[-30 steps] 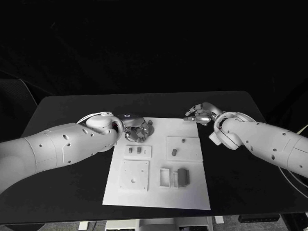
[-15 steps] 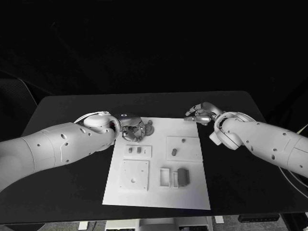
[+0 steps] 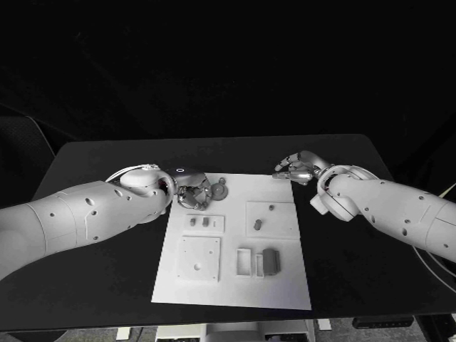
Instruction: Assemble the parts on the task board
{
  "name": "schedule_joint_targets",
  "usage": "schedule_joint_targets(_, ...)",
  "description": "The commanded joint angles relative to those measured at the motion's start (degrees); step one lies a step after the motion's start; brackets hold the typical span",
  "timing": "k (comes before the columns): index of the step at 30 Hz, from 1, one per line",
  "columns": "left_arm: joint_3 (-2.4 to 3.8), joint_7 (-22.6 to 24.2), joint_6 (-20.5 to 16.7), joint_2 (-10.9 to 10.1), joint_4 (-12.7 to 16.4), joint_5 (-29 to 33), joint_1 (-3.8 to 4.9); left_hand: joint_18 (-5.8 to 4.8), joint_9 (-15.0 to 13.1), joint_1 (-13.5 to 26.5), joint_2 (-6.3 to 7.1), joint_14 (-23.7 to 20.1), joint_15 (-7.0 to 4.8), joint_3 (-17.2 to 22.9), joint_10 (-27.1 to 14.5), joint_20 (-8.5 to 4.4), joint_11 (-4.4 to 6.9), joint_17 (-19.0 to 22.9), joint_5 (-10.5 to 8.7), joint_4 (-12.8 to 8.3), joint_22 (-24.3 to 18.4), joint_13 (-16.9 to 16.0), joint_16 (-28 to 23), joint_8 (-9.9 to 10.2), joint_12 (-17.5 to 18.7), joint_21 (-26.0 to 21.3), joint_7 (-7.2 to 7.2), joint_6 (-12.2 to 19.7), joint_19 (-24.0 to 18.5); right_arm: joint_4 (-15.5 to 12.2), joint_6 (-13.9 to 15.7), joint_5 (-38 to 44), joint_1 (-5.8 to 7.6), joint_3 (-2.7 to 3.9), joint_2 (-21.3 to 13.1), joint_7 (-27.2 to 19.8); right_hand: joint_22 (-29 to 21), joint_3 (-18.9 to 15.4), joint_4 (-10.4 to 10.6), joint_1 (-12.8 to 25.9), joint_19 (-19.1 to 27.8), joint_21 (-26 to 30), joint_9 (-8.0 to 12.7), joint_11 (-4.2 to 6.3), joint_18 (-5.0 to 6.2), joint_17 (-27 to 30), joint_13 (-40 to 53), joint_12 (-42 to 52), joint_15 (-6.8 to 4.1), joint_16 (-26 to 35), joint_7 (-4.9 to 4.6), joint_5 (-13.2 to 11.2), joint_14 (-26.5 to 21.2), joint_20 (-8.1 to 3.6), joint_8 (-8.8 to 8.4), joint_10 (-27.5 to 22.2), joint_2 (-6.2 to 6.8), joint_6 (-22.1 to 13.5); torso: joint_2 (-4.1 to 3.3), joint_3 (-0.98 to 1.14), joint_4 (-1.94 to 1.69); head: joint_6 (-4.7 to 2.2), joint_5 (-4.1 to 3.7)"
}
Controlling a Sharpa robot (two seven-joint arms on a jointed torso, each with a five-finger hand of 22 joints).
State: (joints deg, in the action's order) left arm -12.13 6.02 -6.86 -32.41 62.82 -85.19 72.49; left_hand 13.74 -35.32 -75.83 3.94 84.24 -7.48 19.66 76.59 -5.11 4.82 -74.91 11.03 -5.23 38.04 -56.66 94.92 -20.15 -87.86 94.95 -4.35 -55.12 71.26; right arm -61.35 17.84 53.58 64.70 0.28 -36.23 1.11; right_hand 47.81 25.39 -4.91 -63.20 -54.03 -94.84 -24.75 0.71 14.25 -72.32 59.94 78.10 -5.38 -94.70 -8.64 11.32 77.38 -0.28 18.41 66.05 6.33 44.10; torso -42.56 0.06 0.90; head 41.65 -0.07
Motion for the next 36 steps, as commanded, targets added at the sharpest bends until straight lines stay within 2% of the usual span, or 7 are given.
schedule_joint_targets(1,-0.01,-0.25,0.84,-0.23,0.27,-0.18,0.04,1.26,-0.02,0.03,0.38,12.35,0.13,0.30,-0.14,-0.38,0.03,-16.74,0.07,0.18,0.06,-0.09,4.71,-0.09,-0.36,8.19,-3.45,-3.75,-0.09,-0.07,-0.70,0.16,-0.02,0.02,-0.04,-0.49,-0.10,0.21,0.01,0.57,-0.42,-3.42,0.08,0.14,0.75,0.02,-0.10,0.31,-0.03,-0.80,-1.10,0.24,-0.35,-0.03,0.29,-0.29,-0.04,0.65,-0.01,0.00,0.02,0.04,-0.06)
schedule_joint_targets(18,0.03,-0.26,0.31,-1.10,1.40,0.22,0.11,1.26,0.01,0.10,0.43,12.21,0.13,0.37,-0.12,-0.37,0.03,-16.55,0.06,0.24,0.09,-0.10,4.62,-0.08,-0.37,8.19,-3.47,-3.84,-0.08,0.06,-0.71,0.16,-0.02,0.02,0.01,-0.53,-0.10,0.22,-0.01,0.59,-0.42,-3.42,0.08,0.14,0.75,0.02,-0.10,0.32,-0.03,-0.81,-1.10,0.24,-0.35,-0.03,0.29,-0.29,-0.04,0.65,-0.02,0.04,-0.01,0.08,-0.15)
schedule_joint_targets(36,0.18,0.04,-1.28,-0.84,1.67,0.72,0.15,1.26,0.03,0.16,0.40,11.97,0.13,0.49,-0.10,-0.37,0.04,-16.18,0.07,0.31,0.13,-0.11,4.43,-0.10,-0.38,8.18,-3.51,-3.99,-0.07,0.07,-0.70,0.16,-0.09,0.02,0.08,-0.57,-0.10,0.23,-0.02,0.60,-0.43,-3.43,0.09,0.15,0.75,0.02,-0.11,0.33,-0.03,-0.82,-1.10,0.24,-0.34,-0.03,0.29,-0.28,-0.04,0.64,-0.02,0.03,0.02,0.00,-0.05)
